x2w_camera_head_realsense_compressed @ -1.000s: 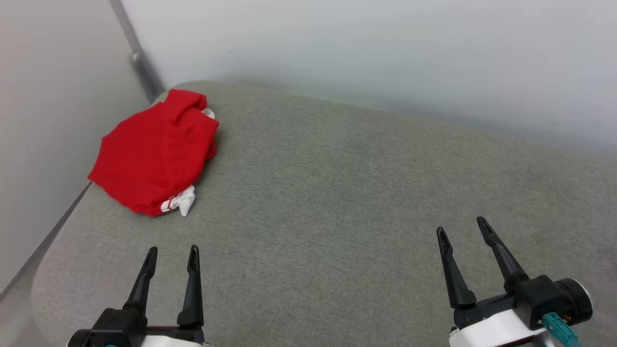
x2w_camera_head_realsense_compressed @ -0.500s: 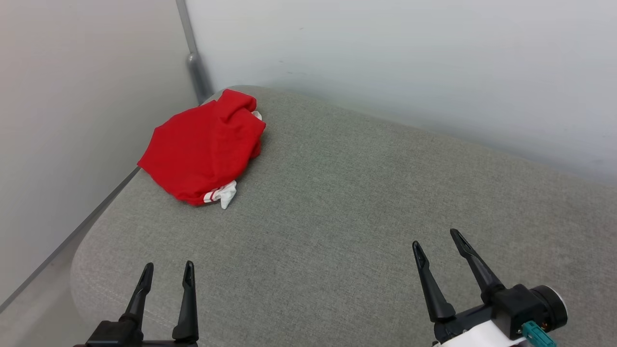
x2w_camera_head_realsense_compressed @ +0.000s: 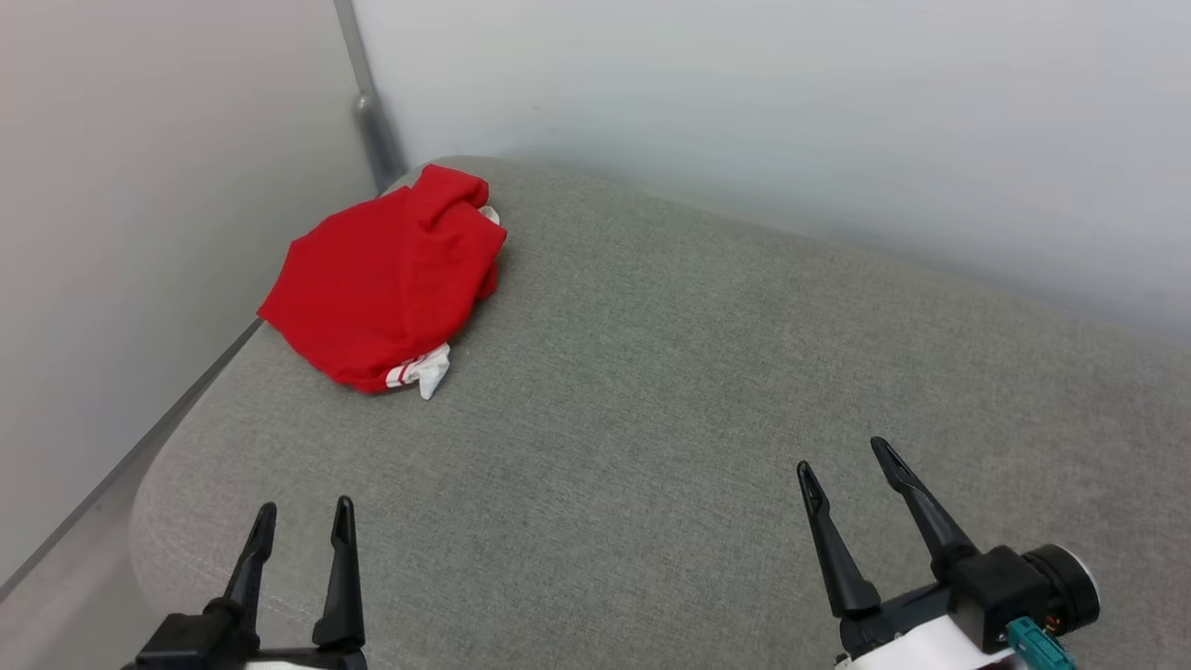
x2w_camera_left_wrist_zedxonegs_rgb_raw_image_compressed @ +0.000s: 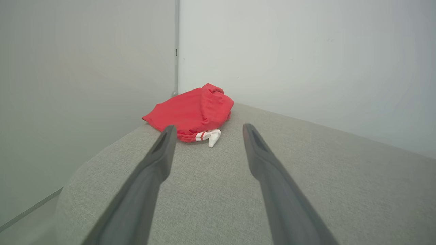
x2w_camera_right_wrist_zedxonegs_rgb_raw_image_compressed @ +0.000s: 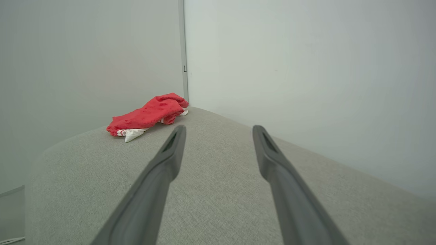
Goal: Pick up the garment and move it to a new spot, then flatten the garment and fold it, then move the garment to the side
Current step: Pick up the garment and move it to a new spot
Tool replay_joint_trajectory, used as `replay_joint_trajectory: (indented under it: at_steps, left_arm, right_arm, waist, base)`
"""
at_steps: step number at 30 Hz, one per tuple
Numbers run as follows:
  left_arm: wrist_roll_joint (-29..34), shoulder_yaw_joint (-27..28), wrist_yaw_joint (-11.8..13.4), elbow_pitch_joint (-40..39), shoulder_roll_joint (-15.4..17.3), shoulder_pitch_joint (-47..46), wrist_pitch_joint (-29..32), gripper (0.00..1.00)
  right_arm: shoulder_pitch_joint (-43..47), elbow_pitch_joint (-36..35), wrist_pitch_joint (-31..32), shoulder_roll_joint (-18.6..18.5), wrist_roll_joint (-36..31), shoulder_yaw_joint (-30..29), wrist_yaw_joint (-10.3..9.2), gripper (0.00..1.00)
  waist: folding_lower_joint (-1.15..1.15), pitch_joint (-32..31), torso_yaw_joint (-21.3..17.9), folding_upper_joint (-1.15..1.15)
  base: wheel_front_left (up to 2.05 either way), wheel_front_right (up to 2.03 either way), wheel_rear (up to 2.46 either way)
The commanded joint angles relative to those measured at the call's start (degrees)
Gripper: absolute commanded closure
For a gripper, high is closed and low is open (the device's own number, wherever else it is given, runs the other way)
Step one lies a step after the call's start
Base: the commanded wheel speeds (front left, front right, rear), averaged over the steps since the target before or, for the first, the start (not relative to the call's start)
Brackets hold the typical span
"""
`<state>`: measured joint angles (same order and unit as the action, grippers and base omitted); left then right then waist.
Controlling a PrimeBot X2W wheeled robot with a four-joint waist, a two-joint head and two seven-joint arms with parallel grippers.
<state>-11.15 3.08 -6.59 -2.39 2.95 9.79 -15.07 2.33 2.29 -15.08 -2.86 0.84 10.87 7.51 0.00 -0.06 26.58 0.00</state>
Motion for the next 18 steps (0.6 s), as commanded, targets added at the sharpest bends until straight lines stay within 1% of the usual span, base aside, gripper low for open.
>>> replay_joint_trajectory:
  at_steps: [1,6,9,13,16,18]
  left_arm:
    - [-0.1,0.3,-0.3,-0.5,-0.1,-1.7,-0.2,0.0]
    - [-1.1,1.2,-0.7,-0.5,0.0,-6.3,-0.2,0.0]
    - [-0.4,0.6,-0.8,0.1,2.6,-10.6,-0.2,0.0]
    - [-3.6,-1.7,-0.9,3.8,8.4,-18.1,-0.2,0.0]
    - [-7.5,-3.7,-0.8,8.0,14.0,-24.3,-0.2,0.0]
    - [-11.2,-5.2,-0.8,10.9,18.4,-29.5,1.7,0.0]
  right_arm:
    - [-1.0,-0.4,-0.1,0.0,-0.9,-0.3,-0.04,0.0]
    - [-2.9,-1.9,-0.1,0.0,-3.9,-1.7,-0.04,0.0]
    - [-3.7,-3.9,-0.1,-1.5,-5.2,-1.0,-0.04,0.0]
    - [-5.3,-6.7,-0.1,-3.6,-6.3,-1.9,-0.04,0.0]
    - [-6.0,-8.7,-0.1,-4.6,-6.4,-2.9,-0.04,0.0]
    - [-6.9,-10.1,-0.1,-5.3,-6.7,-3.1,-0.04,0.0]
  waist:
    - [0.0,1.9,-1.1,0.0]
    - [0.0,7.6,-3.2,0.0]
    - [0.0,11.7,-4.6,0.0]
    - [0.0,17.2,-6.2,0.0]
    - [0.0,21.1,-7.1,0.0]
    - [0.0,23.5,-8.0,0.0]
  base:
    - [0.0,0.0,0.0]
    - [0.0,0.0,0.0]
    - [0.0,0.0,0.0]
    - [0.0,0.0,0.0]
    - [0.0,0.0,0.0]
    - [0.0,0.0,0.0]
